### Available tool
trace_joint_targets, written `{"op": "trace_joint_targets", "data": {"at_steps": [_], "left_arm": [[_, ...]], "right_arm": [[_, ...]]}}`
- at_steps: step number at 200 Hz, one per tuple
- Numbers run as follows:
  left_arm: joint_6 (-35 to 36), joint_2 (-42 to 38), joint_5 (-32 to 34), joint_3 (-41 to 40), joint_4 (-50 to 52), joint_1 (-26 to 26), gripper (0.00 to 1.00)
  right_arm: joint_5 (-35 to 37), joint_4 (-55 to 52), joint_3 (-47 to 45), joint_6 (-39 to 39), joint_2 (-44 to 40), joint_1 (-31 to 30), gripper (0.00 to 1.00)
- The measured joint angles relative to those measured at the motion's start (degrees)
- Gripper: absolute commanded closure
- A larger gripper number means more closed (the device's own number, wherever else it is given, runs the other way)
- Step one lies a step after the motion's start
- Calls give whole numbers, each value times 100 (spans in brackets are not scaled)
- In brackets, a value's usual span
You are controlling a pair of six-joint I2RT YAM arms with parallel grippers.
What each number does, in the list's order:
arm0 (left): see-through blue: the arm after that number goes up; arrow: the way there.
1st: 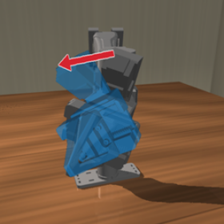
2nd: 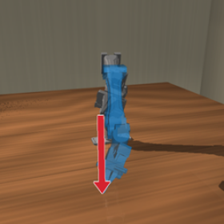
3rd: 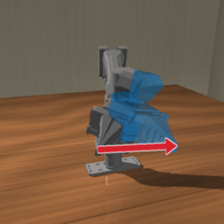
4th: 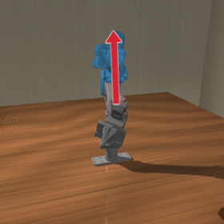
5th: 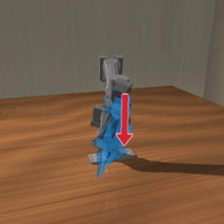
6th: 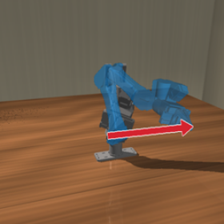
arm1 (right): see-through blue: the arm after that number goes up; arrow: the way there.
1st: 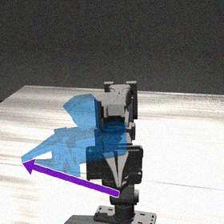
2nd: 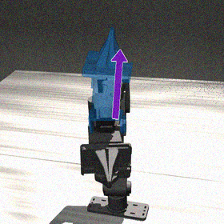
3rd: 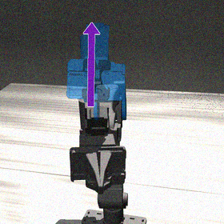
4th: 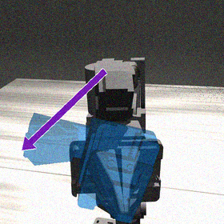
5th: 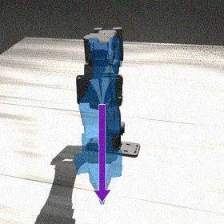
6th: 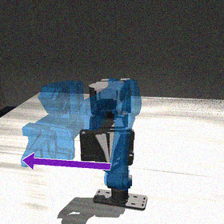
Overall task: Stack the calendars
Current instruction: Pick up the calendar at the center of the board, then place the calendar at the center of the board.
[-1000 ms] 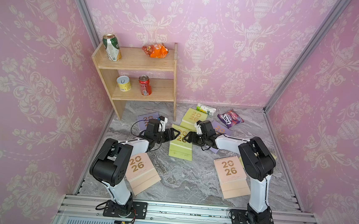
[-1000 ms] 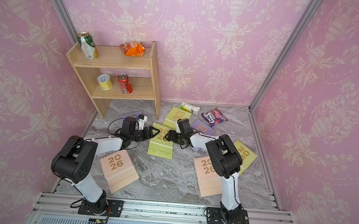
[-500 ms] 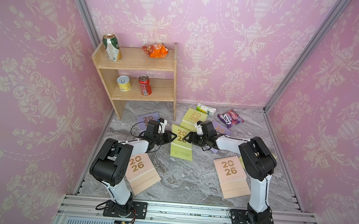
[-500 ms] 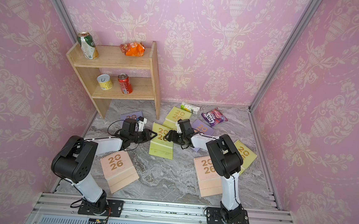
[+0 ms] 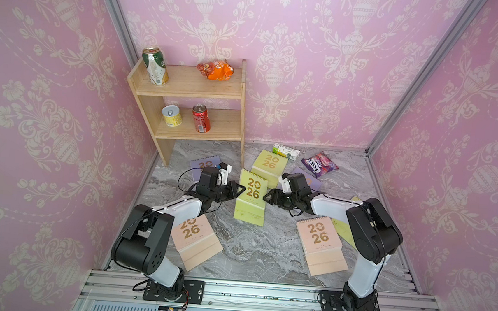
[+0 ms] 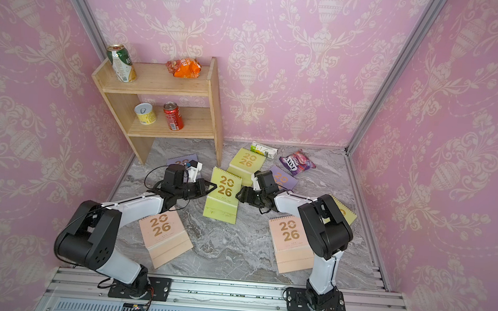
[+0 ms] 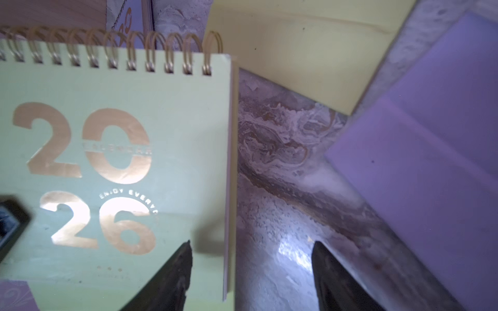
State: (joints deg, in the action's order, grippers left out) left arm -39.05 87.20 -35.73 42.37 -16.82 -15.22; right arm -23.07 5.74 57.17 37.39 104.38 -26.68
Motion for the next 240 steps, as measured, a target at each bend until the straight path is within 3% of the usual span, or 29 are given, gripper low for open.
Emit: {"op": "trace_joint_targets", "data": {"at_steps": [66, 195, 220, 240], "left_arm": [[-118, -417, -658, -459, -573, 0, 100], [-944, -741, -1392, -909, -2238, 0, 100], [-1088, -739, -1506, -949, -2500, -2, 100], [-1152, -739, -1569, -953, -2649, -7, 100]], "right_arm": [[-1086, 1126, -1016, -61, -1311, 396, 28], [-2087, 3003, -1611, 452, -1325, 275, 30], [-2216, 3224, -1611, 494, -1311, 136, 34], [-2310, 3373, -1609, 562, -1307, 66, 49]]}}
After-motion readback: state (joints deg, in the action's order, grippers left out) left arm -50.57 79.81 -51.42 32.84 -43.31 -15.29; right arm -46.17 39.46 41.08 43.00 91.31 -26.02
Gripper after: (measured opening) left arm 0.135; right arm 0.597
